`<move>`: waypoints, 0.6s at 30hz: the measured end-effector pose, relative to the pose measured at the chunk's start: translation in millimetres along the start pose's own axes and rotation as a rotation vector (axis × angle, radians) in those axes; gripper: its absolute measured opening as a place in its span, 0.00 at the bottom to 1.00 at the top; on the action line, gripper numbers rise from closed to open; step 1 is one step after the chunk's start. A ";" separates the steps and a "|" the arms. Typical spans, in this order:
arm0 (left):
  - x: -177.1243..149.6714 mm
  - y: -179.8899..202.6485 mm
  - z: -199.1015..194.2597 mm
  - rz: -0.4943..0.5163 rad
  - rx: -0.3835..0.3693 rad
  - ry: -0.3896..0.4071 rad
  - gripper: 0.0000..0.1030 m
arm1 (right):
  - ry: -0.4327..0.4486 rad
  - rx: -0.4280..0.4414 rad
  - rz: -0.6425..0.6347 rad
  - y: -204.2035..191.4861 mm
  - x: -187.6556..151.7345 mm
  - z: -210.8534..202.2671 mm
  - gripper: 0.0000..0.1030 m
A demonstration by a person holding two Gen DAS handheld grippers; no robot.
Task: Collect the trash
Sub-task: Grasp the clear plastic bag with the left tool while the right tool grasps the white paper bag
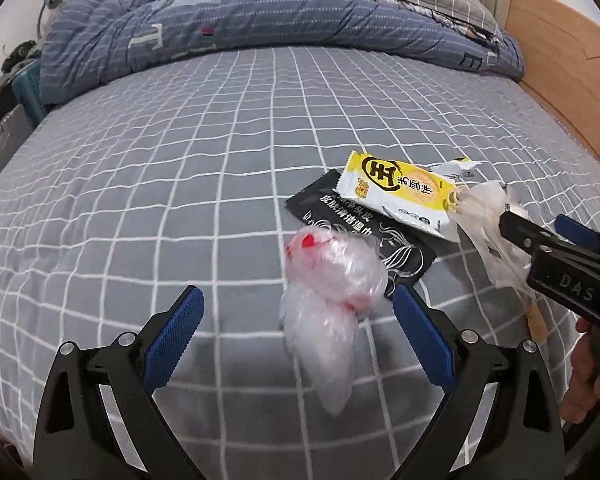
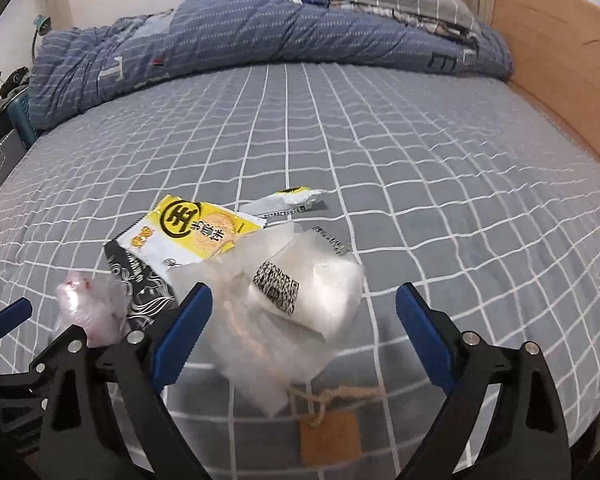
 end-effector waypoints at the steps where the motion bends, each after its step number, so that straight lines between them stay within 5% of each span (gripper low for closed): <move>1: 0.9 2.1 4.4 0.006 0.001 -0.006 0.91 | -0.006 -0.004 0.000 0.9 0.4 4.0 0.83; 6: 5.3 5.5 21.3 0.000 0.002 -0.027 0.89 | -0.086 0.020 0.046 6.0 -5.7 28.9 0.74; 18: -8.0 24.7 42.8 0.083 0.003 -0.076 0.55 | -0.108 0.061 0.006 -3.9 -12.7 32.5 0.38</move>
Point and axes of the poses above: each gripper's, at about its wrist camera, not at the fingertips, and z roughly the way its jaws point, y to its right, x to its top, the point moved 5 cm from there along z, roughly the way its jaws point, and after that the axes turned 3 degrees about x, right-handed, at the moved point
